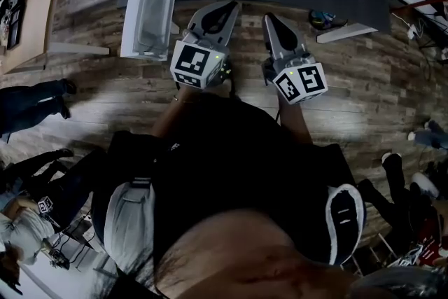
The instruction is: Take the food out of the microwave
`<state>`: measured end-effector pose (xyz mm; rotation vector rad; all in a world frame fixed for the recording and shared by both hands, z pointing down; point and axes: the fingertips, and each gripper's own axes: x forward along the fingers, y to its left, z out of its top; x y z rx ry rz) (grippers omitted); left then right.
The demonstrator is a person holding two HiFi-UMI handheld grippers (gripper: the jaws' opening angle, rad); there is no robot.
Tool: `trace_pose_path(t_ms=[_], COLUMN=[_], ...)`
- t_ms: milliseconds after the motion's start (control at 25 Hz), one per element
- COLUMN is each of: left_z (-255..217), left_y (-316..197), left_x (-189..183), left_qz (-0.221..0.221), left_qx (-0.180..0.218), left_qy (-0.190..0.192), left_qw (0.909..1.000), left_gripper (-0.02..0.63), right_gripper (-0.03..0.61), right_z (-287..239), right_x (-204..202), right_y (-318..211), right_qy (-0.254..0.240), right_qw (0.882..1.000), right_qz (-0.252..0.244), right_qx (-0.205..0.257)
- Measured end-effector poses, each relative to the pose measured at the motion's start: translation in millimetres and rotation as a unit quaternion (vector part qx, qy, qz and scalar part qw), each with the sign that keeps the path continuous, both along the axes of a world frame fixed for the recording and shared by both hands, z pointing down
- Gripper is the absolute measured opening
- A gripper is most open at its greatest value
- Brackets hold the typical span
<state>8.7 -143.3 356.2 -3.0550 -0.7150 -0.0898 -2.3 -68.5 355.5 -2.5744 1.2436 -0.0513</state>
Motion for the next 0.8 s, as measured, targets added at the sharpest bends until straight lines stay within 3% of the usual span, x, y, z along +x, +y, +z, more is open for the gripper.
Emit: trace_pose_path(t_ms=[800], left_z=[8], left_y=[-44], left_x=[54], left_qz=[-0.032], left_qx=[-0.004], left_qy=[-0.004], left_qw=[0.9995], left_gripper=[0.006], right_gripper=[-0.002], right_z=[5], right_x=[58], right_y=[-49], right_qy=[-0.015], right_qw=[0.999], right_qz=[-0.038], right_qx=[0.001])
